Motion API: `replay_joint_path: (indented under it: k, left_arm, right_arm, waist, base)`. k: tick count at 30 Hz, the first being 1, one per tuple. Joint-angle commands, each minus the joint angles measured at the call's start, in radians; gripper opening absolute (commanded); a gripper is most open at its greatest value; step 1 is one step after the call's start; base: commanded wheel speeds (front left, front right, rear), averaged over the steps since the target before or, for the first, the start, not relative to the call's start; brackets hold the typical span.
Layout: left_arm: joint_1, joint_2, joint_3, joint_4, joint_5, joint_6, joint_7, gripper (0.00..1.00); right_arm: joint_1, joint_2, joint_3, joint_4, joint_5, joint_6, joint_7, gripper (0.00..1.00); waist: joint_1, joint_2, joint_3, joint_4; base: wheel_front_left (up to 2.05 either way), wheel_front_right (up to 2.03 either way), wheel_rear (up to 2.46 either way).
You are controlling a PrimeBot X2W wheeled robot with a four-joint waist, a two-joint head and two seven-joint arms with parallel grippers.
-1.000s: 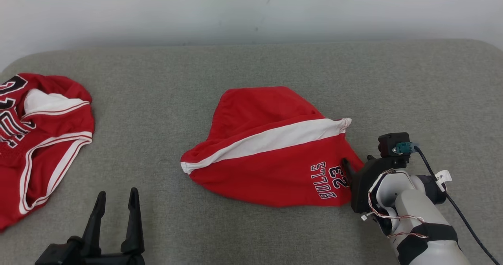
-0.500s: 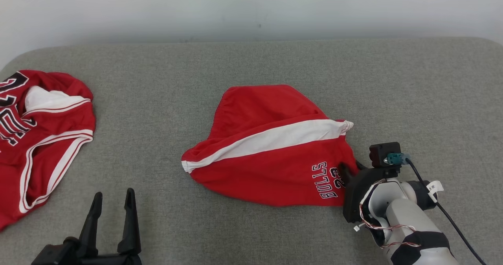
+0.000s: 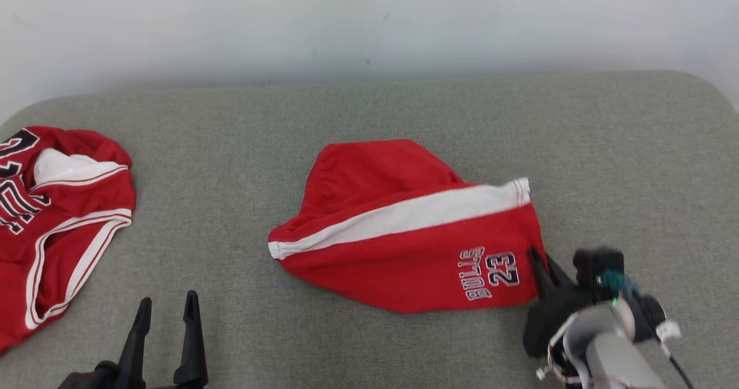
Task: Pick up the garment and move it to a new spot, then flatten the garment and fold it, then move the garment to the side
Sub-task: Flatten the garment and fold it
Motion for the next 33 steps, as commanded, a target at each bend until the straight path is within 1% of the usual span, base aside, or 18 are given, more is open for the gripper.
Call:
replay_joint_path:
  k: [1, 4, 7, 8, 9, 13, 18, 24, 28, 33]
  left_arm:
    - [0.019, -0.001, 0.002, -0.001, -0.001, 0.002, -0.001, 1.0]
    - [0.028, -0.001, 0.006, -0.006, -0.004, 0.007, -0.001, 1.0]
    - [0.038, -0.001, 0.009, -0.005, -0.003, 0.007, -0.001, 1.0]
    - [0.038, -0.001, 0.009, -0.004, -0.003, 0.006, -0.001, 1.0]
    - [0.04, -0.001, 0.009, -0.003, -0.002, 0.005, -0.001, 1.0]
    - [0.044, -0.001, 0.004, 0.004, 0.004, 0.002, -0.001, 1.0]
    - [0.059, -0.001, -0.001, 0.017, 0.009, -0.001, -0.001, 1.0]
    - [0.084, -0.001, 0.015, 0.013, 0.013, 0.01, -0.001, 1.0]
    - [0.096, -0.001, 0.027, 0.014, 0.025, 0.013, -0.001, 1.0]
    - [0.094, -0.001, 0.04, 0.021, 0.051, 0.008, -0.001, 1.0]
  right_arm:
    - [0.048, 0.008, -0.011, -0.028, -0.007, -0.002, -0.01, 0.0]
    - [0.133, 0.016, -0.025, -0.09, -0.014, -0.002, -0.016, 0.0]
    - [0.195, 0.021, -0.03, -0.119, -0.019, -0.002, 0.007, 0.0]
    - [0.207, 0.021, -0.032, -0.122, -0.024, -0.002, 0.015, 0.04]
    - [0.217, 0.022, -0.036, -0.124, -0.028, -0.002, 0.023, 1.0]
    - [0.234, 0.022, -0.039, -0.135, -0.018, -0.002, 0.024, 1.0]
    - [0.259, 0.022, -0.078, -0.162, -0.043, -0.002, -0.012, 1.0]
    - [0.301, 0.022, -0.113, -0.263, -0.059, -0.002, -0.108, 1.0]
    - [0.312, 0.023, -0.097, -0.342, -0.048, -0.002, -0.156, 1.0]
    - [0.315, 0.022, -0.057, -0.401, -0.033, -0.002, -0.18, 1.0]
  waist:
    - [0.0, -0.0001, -0.014, -0.008]
    - [0.0, -0.0001, -0.024, -0.019]
    - [0.0, -0.0001, -0.031, -0.027]
    - [0.0, -0.0001, -0.033, -0.029]
    - [0.0, -0.0001, -0.036, -0.031]
    - [0.0, -0.0001, -0.046, -0.032]
    - [0.0, -0.0001, -0.072, -0.024]
    - [0.0, -0.0001, -0.107, -0.021]
    - [0.0, -0.0001, -0.12, -0.024]
    - [0.0, -0.0001, -0.131, -0.028]
  base:
    - [0.0, 0.0, 0.0]
    - [0.0, 0.0, 0.0]
    - [0.0, 0.0, 0.0]
    - [0.0, 0.0, 0.0]
    - [0.0, 0.0, 0.0]
    - [0.0, 0.0, 0.0]
    - [0.0, 0.0, 0.0]
    - [0.0, 0.0, 0.0]
    - [0.0, 0.0, 0.0]
    - [0.0, 0.0, 0.0]
